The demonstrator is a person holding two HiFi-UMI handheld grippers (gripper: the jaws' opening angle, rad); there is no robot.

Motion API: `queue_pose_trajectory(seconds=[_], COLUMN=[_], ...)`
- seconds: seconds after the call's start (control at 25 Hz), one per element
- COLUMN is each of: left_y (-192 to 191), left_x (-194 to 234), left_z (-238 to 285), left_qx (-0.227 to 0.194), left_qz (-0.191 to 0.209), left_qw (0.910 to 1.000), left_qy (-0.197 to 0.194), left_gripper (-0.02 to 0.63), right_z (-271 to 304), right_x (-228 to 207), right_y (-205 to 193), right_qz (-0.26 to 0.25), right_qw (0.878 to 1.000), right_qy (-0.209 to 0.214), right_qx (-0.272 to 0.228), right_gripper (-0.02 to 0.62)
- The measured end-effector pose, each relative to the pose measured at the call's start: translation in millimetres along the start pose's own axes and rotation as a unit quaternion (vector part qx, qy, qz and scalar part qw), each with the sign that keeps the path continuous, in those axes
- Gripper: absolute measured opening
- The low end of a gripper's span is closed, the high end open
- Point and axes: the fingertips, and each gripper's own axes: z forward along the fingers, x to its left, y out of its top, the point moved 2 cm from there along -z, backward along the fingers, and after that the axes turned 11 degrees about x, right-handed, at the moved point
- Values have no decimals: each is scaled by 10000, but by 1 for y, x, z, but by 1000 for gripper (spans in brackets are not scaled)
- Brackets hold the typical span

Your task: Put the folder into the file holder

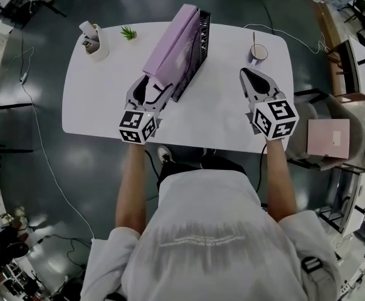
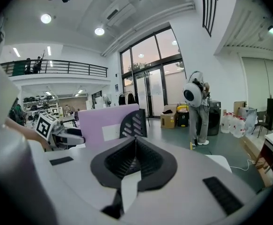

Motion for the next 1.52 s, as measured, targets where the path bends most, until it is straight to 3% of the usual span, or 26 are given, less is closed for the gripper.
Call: queue_pose_trajectory(seconds=[0.24,0.4,0.56,0.68,0.8,1.52], left_y=[25,49,68,86,102,169], left_x=[7,16,32,50,69,145], left_z=[-50,-78,-99,-114,-130,-197], left_qx=[-437,-609,-596,-744,-917,-1602], left_qz=[191,544,942,953,903,925], left_qw=[9981,9957,9937,9925,9906,9746], left_qy=[-391,-441,-142,184,466,1264], left_gripper=[342,268,169,76,28,15], right_z=[-15,-20,-17,-11,-4,39], right_x=[18,32,53,68,83,155], right_y=[40,66,87,99,112,182], right_qz=[-230,-330,-491,-597,-695,-1509], right_qw=[9989,9973,9959,9951,9940,9816], right_qy=[-184,-290,-342,-340,-331,-156], right_qx=[-354,-594,-683,-714,-779,-1159], right_gripper=[26,26,25,25,25,25])
